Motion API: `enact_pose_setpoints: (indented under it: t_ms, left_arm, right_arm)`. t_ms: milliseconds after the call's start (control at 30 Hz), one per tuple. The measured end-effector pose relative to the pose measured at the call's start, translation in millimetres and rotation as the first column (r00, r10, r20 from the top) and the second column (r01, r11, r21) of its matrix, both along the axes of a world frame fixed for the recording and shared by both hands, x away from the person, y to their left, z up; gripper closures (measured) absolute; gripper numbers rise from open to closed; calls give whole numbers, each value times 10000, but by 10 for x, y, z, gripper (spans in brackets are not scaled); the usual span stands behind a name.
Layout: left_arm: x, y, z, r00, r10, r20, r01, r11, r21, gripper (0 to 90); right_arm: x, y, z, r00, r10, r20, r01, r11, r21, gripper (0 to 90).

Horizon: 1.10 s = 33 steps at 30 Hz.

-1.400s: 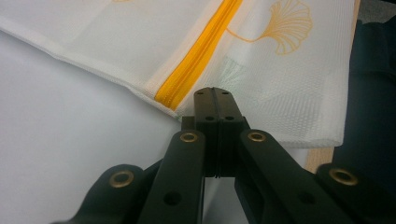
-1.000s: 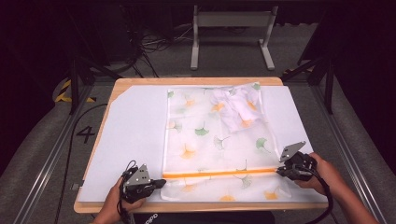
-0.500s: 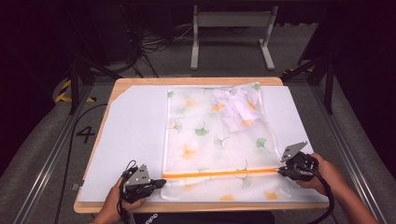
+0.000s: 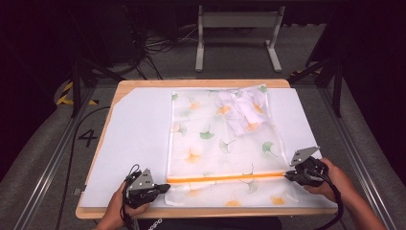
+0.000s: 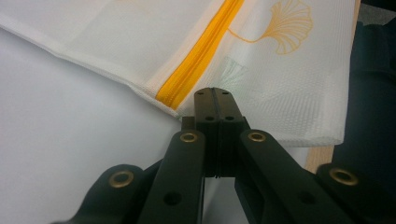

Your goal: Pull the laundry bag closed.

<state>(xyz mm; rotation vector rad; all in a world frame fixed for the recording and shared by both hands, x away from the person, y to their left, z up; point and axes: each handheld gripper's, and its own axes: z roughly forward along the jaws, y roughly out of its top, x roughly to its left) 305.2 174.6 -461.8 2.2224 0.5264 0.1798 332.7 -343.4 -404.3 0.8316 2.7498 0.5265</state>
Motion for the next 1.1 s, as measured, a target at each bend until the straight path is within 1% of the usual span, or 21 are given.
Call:
enact_pose_setpoints:
  t_ms: [67,133,300,367,400,433,467,567,667,733,833,867,933,967,1000,1033,1067,1100]
  left_arm:
    - [2,-1,1,10000,-28,10,28,10000,1,900]
    - [3,-2,2,10000,-6,-25,6,10000,-14,900]
    - [-1,-3,6,10000,29,-24,-29,10000,2,900]
    - [3,1,8,9999,77,-82,-77,10000,-33,900]
    - [6,8,9,9999,87,-119,-88,10000,-39,900]
    - [9,11,10,9999,96,-122,-97,9999,-49,900]
    - [11,12,12,9998,117,-153,-117,9999,-58,900]
    - [12,10,14,9998,128,-178,-129,9999,-66,900]
    - [11,15,18,9998,132,-146,-132,9999,-64,900]
    - [0,25,29,9999,78,-66,-78,9999,-103,864]
    - [-18,47,58,9998,154,123,-152,9998,-158,834]
    - [-17,61,68,9996,243,173,-239,9994,-260,815]
    - [-18,93,91,9985,442,325,-432,9986,-298,757]
    - [-19,111,99,9977,514,451,-501,9983,-299,736]
    - [-23,123,105,9966,632,530,-620,9978,-240,714]
    - [-28,135,112,9948,810,612,-800,9966,-186,683]
    - [-34,159,123,9924,932,799,-926,9956,-120,641]
    - [-41,171,127,9900,1057,938,-1051,9944,-118,601]
  right_arm:
    - [-9,-20,-13,10000,-73,58,71,9997,236,838]
    - [-18,-37,-16,9999,-58,125,53,9993,361,837]
    - [-39,-66,-34,9995,-223,244,204,9970,752,833]
    - [-56,-84,-35,9993,-190,330,160,9961,864,825]
    - [-60,-97,-35,9989,-211,407,176,9963,847,817]
    - [-61,-112,-36,9983,-307,486,257,9948,987,801]
    - [-63,-122,-35,9984,-286,483,231,9937,1101,799]
    - [-71,-159,-24,9968,-507,617,424,9909,1279,788]
    - [-83,-200,-9,9947,-712,741,589,9859,1569,757]
    - [-105,-208,-2,9955,-600,738,461,9829,1780,731]
    - [-128,-211,12,9918,-762,1031,534,9767,2080,676]
    - [-131,-215,13,9890,-798,1248,508,9741,2204,666]
    - [-127,-225,2,9841,-1022,1450,642,9672,2459,640]
    - [-124,-229,-9,9808,-1137,1587,696,9631,2599,609]
    - [-122,-234,-22,9774,-1279,1682,788,9592,2713,604]
    - [-122,-236,-32,9757,-1354,1725,837,9569,2780,600]
    - [-126,-238,-43,9726,-1401,1855,835,9554,2834,567]
    - [-133,-240,-50,9676,-1478,2045,828,9516,2958,539]
